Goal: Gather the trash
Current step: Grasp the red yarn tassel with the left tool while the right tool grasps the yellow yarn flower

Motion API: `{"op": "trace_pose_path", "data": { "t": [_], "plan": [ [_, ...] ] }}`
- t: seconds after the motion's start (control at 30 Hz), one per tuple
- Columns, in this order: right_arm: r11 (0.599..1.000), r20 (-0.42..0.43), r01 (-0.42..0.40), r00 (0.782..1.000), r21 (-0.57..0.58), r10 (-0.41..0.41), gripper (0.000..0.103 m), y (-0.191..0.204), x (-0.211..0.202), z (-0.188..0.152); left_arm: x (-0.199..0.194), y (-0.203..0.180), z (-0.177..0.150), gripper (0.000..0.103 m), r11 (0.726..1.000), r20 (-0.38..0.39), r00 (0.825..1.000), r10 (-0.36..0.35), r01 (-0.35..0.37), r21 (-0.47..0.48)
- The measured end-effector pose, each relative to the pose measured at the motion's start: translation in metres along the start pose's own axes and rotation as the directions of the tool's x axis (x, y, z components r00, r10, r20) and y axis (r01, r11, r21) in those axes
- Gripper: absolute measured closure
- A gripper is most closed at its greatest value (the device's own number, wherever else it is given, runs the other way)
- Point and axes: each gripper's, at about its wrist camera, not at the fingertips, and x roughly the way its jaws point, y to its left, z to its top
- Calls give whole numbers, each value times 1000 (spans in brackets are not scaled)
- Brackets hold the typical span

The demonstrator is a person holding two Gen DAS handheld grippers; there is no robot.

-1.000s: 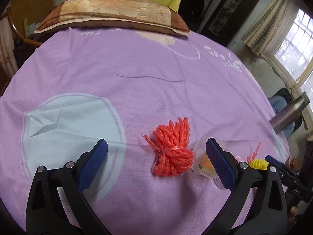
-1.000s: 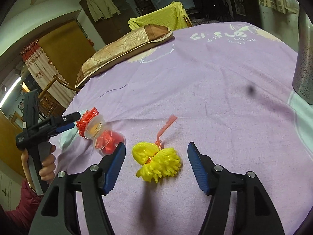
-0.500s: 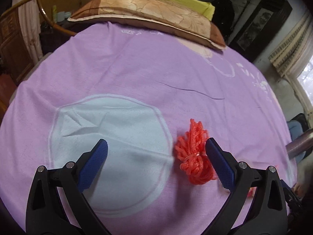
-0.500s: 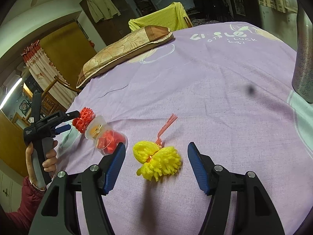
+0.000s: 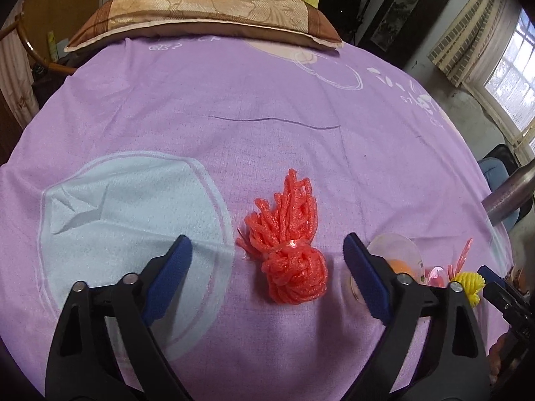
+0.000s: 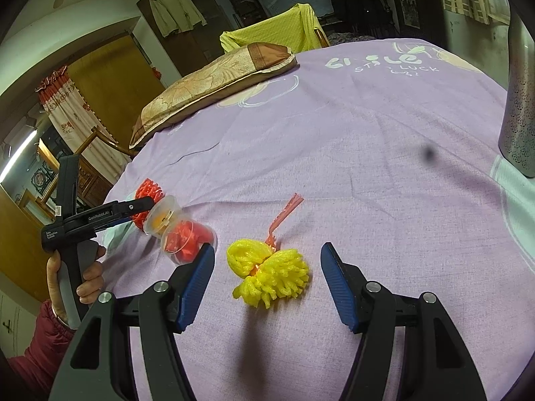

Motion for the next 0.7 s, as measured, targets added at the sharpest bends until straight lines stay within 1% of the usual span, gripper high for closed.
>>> {"op": "trace_pose_path", "data": {
  "t": [0.07, 0.1, 0.17, 0.2, 0.27, 0.3, 0.4, 0.5, 0.6, 0.7],
  "plan": [
    [1000, -2, -2, 1000, 4, 2, 38, -1, 1, 0, 0, -1, 0, 28, 1000, 3, 1000, 1, -1, 11],
    [1000, -4, 0, 1000, 4, 0, 38, -1, 1, 0, 0, -3, -1, 30, 1000, 4, 1000, 2, -2, 25],
    [1000, -8, 4, 1000, 2, -3, 38, -1, 2, 1, 0, -8, -2, 39, 999, 5, 1000, 7, -7, 49],
    [1000, -10, 8, 1000, 1, -8, 38, -1, 3, 1, 0, -11, -2, 42, 998, 6, 1000, 6, -7, 60],
    [1000, -10, 15, 1000, 2, -15, 37, -2, 3, 1, -3, -16, -4, 59, 997, 12, 1000, -1, 0, 80],
    [1000, -13, 22, 1000, 7, -22, 37, -3, 4, 1, -5, -16, -4, 61, 997, 15, 1000, -8, 7, 81],
    [1000, -20, 27, 999, 17, -26, 36, -5, 6, 1, -15, -16, -4, 61, 997, 47, 998, -32, 29, 78],
    [999, -28, 39, 999, 12, -38, 36, -5, 9, 0, -26, -19, -4, 61, 995, 82, 996, -38, 30, 90],
    [999, -33, 47, 998, 2, -47, 36, -3, 11, 0, -32, -24, -6, 61, 994, 87, 994, -63, 54, 99],
    [999, -45, 50, 998, -10, -51, 34, -2, 14, -1, -33, -27, -7, 61, 993, 86, 994, -69, 60, 107]
  ]
}}
